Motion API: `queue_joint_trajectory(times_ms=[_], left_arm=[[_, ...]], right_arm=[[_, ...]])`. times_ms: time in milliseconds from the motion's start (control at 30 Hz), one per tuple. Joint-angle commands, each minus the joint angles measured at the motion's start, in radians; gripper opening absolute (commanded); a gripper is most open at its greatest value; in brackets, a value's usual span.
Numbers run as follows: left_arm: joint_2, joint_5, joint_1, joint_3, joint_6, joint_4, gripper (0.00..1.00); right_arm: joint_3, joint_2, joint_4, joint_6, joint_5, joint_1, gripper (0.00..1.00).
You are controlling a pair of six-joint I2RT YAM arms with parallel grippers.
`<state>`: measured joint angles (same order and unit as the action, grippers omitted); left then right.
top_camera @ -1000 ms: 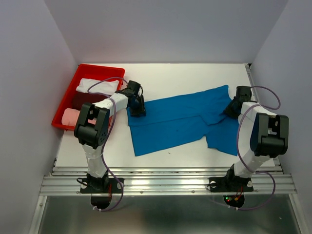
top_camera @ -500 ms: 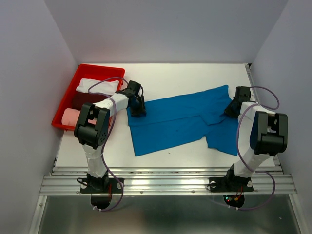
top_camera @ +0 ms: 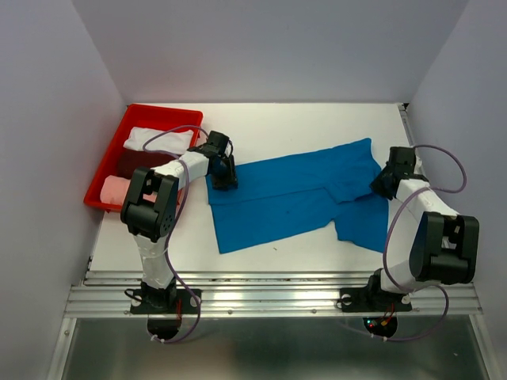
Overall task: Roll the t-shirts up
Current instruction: Fold the T-shirt at the center of the board.
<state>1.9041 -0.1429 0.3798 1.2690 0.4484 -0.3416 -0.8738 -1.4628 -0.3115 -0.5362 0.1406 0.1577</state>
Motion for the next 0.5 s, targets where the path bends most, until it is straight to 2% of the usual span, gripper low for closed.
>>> queue_joint_trajectory(times_ms=[0, 233, 367, 467], left_arm=[[-0.037, -0.004, 0.005, -0.008, -0.023, -0.010, 0.50], [-0.033, -0.007, 0.005, -0.008, -0.027, -0.007, 0.50], [-0.042, -0.006, 0.005, -0.011, -0.028, -0.008, 0.50], [-0.043, -0.004, 0.005, -0.010, -0.030, -0.010, 0.50]], right_arm=[[0.039, 0.039, -0.061, -0.010, 0.043, 0.006, 0.01], [0.068, 0.042, -0.067, -0.021, 0.066, 0.006, 0.02], [0.058, 0.039, -0.103, -0.027, 0.132, 0.006, 0.05], [0.049, 0.061, -0.116, -0.027, 0.183, 0.006, 0.04]])
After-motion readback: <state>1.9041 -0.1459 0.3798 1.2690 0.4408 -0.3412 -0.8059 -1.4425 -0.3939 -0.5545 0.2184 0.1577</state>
